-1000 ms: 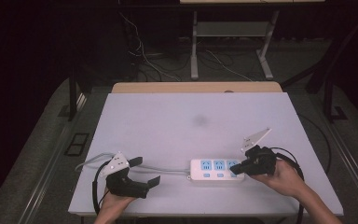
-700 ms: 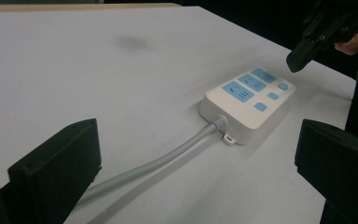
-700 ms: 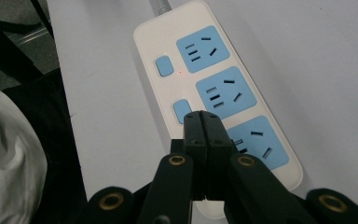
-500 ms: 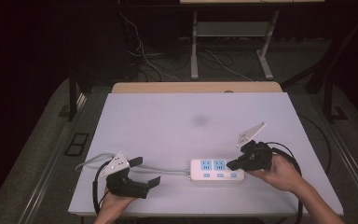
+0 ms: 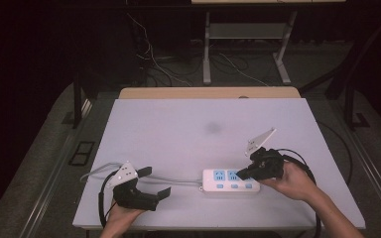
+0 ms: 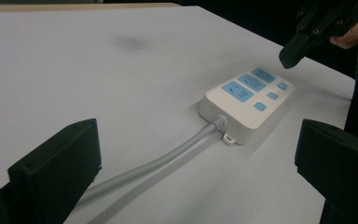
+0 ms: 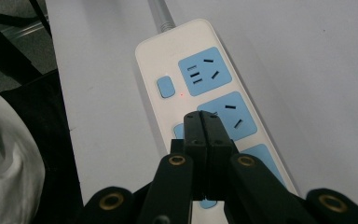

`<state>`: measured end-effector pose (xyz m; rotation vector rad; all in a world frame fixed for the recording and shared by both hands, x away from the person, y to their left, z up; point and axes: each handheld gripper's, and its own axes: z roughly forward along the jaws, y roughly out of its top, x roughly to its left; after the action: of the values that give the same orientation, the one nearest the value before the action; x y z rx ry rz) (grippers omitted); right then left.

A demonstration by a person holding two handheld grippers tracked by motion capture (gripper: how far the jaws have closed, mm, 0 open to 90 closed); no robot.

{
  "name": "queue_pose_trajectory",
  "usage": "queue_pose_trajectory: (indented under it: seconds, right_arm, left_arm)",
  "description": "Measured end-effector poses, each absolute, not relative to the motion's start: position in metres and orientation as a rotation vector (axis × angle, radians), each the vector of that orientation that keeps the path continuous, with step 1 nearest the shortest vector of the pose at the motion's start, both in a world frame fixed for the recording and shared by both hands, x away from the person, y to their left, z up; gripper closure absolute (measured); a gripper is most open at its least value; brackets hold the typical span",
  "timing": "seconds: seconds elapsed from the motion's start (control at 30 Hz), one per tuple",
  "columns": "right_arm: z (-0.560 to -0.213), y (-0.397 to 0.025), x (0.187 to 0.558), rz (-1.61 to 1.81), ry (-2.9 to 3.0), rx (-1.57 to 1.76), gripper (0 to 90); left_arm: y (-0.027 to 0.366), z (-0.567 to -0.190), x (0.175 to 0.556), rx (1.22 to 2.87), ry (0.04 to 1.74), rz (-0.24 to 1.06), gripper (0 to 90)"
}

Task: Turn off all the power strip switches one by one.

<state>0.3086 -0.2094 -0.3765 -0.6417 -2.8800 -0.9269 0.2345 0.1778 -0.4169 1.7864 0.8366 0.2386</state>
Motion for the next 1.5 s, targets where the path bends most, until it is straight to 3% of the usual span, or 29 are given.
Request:
queue_pose_trajectory:
  seconds: [1.5]
  right_arm:
    - [-0.404,-0.187,0.309,-0.833,-2.86,-0.594,89.9]
  left_arm:
    - [0.179,-0.417,0.235,1.787,0.836,0.244,0.0]
